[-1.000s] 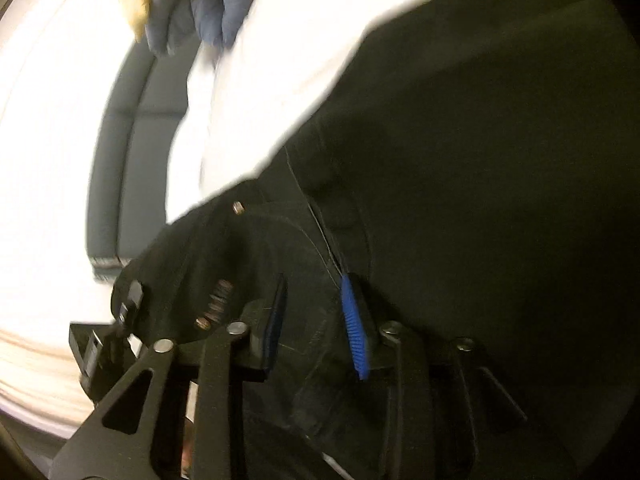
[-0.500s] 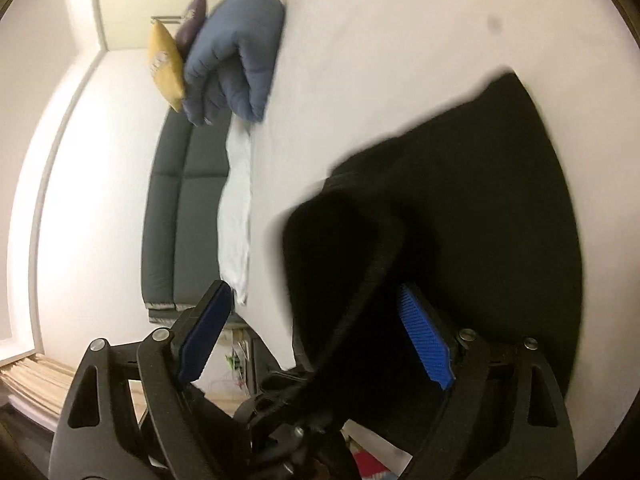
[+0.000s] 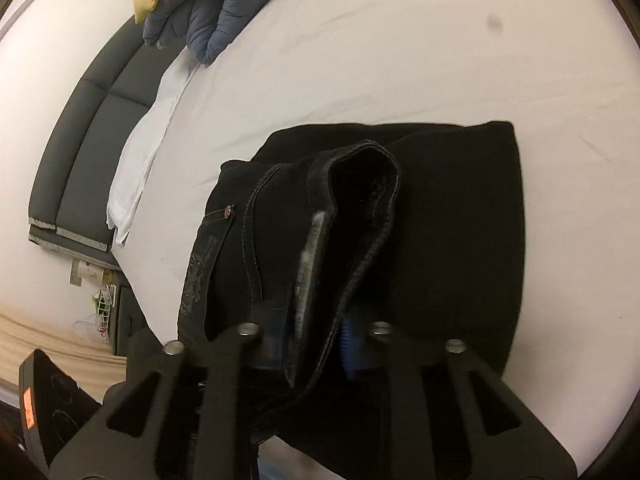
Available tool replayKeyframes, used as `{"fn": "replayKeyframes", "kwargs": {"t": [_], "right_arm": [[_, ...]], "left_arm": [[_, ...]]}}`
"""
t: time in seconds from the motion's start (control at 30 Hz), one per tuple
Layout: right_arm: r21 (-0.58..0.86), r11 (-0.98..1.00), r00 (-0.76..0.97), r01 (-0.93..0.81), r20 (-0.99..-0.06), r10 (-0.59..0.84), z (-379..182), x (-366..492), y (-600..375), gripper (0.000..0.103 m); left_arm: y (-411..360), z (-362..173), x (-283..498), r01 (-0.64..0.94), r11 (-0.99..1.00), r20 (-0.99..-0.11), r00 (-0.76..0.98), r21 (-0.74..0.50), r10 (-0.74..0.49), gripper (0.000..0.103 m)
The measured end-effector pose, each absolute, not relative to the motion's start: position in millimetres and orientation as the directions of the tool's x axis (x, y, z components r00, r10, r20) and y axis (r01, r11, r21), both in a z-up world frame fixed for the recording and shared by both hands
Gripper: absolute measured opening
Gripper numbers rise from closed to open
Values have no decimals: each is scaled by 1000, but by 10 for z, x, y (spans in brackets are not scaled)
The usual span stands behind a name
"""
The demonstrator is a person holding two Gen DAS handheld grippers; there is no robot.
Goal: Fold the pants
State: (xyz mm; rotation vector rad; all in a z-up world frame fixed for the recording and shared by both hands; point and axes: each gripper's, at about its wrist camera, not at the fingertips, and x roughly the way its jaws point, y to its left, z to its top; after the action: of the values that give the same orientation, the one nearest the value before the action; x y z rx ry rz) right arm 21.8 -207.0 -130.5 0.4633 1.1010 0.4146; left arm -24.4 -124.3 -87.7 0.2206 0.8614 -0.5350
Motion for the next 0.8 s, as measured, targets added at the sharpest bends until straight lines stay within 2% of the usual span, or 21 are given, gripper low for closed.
{"fn": "replayKeyframes", "kwargs": {"t": [0.3, 0.5, 0.8], "right_arm": [[573, 812, 464, -108, -694, 551, -1040, 44, -2405, 13], [647, 761, 498, -51, -644, 581, -1201, -104, -2718, 13], [685, 728, 531, 13, -622, 576, -1446, -211, -2852, 13]], "left_arm": [[-1512, -766, -209, 579, 816, -753, 540, 7, -376, 18], [-1654, -852, -278, 611, 791, -762, 524, 25, -381, 18], [-1772, -966, -67, 623, 781, -779, 504, 30, -373, 19]]}}
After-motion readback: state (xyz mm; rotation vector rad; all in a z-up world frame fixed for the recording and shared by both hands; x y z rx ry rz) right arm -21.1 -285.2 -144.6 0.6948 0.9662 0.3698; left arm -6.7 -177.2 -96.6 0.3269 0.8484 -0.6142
